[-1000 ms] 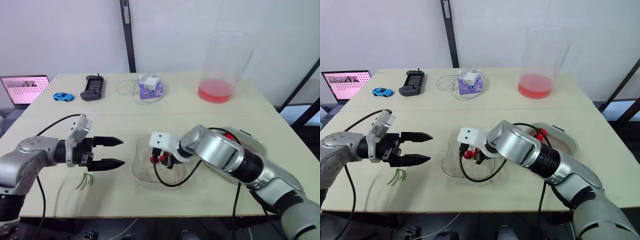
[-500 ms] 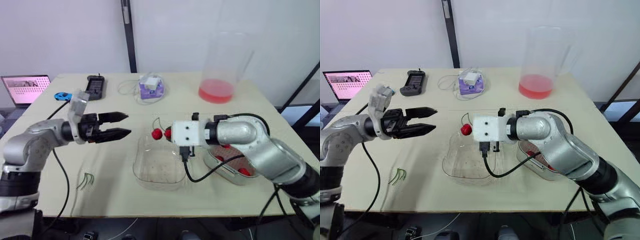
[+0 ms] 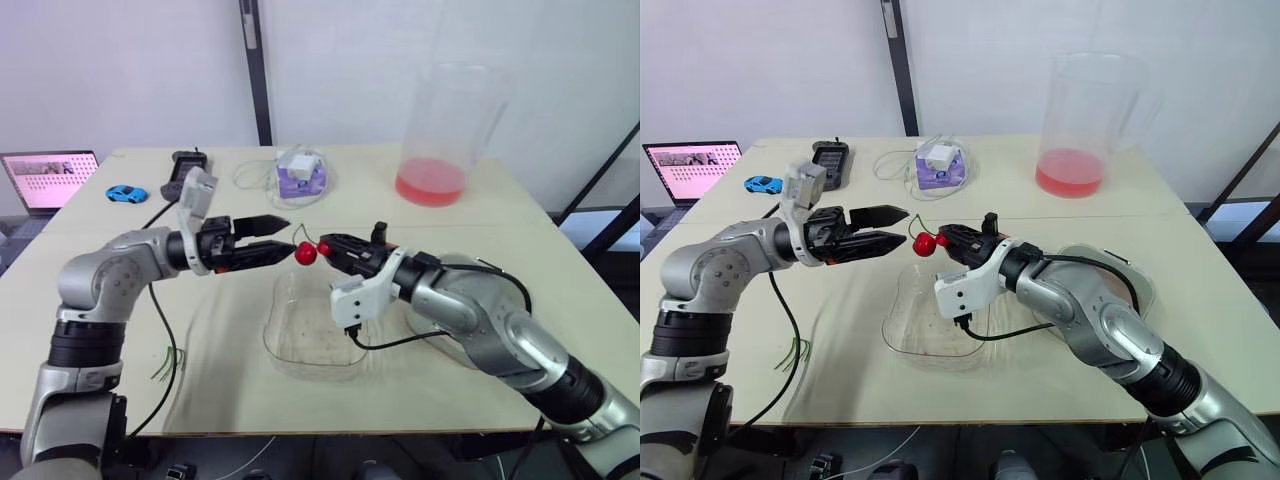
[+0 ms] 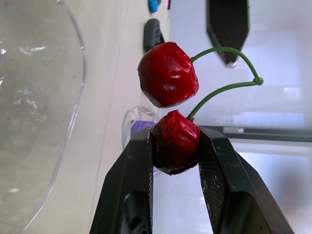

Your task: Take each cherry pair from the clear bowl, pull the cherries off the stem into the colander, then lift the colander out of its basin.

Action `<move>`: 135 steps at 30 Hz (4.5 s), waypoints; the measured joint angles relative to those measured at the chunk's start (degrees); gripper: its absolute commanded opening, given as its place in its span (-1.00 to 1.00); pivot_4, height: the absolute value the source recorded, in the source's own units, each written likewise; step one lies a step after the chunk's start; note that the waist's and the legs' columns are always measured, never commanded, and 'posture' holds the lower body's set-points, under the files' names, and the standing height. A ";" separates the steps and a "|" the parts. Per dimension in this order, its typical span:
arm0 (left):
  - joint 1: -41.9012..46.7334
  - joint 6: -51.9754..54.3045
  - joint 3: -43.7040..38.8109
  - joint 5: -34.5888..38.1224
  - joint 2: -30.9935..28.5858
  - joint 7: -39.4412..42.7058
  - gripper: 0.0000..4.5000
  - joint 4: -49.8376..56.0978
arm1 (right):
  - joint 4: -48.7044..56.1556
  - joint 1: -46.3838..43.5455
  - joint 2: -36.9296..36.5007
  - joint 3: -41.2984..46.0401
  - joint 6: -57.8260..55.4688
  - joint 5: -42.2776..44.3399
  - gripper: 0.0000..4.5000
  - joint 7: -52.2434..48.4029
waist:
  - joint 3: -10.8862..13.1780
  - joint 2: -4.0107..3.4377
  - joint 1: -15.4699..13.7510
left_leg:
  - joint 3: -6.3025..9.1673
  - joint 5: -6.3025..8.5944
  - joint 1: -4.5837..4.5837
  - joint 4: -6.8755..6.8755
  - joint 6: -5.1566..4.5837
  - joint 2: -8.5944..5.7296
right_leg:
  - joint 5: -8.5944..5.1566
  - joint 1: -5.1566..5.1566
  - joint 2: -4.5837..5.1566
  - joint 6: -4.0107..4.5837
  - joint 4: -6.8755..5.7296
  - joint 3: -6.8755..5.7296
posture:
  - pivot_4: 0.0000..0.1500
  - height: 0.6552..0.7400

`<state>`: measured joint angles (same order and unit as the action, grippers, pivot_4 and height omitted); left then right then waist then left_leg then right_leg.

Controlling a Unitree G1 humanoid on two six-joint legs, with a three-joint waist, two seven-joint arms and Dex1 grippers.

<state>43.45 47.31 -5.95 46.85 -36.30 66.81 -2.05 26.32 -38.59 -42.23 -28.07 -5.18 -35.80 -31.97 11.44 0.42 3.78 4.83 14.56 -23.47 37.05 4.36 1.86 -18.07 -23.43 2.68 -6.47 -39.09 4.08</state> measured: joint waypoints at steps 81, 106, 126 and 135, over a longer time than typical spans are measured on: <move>2.98 4.73 4.43 0.84 1.77 5.20 -1.00 3.17 | 8.22 -1.47 13.27 30.27 -64.99 71.65 -0.23 -14.55 | -0.01 -0.01 -1.16 | 0.02 0.03 0.07 0.01 -0.06 0.00 | 0.00 0.09 0.01 0.00 -0.04 -0.02 | 1.00 0.84; 2.71 2.94 4.47 0.34 1.90 5.22 -1.00 2.72 | 5.80 -2.01 8.49 30.28 -66.06 81.47 -0.44 -8.55 | -0.01 -0.01 -1.23 | 0.02 0.03 0.07 0.00 -0.06 0.00 | 0.00 0.09 0.01 0.00 -0.02 -0.02 | 1.00 0.84; 2.24 1.93 4.05 0.12 2.07 3.95 -1.00 2.25 | -0.20 1.70 -18.26 35.20 -64.25 83.01 -0.44 -14.78 | 0.02 0.00 -1.57 | -0.03 0.06 0.03 0.00 -0.10 -0.03 | 0.00 0.10 0.04 -0.01 0.10 -0.02 | 1.00 0.84; 0.63 0.79 3.42 0.06 2.15 3.47 -1.00 2.94 | -15.01 10.77 -36.43 24.81 -37.07 59.75 -0.44 -29.54 | 0.03 -0.01 -0.89 | -0.14 0.09 0.11 0.00 -0.17 0.01 | -0.01 0.09 -0.01 -0.02 0.08 0.10 | 1.00 0.84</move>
<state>44.08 48.10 -2.52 46.91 -34.15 70.28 0.89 11.31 -27.82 -78.67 -3.26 -42.25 23.94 -61.50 11.47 0.41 2.89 4.69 14.66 -23.36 37.05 4.19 1.87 -18.08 -23.34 2.67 -6.49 -39.01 4.18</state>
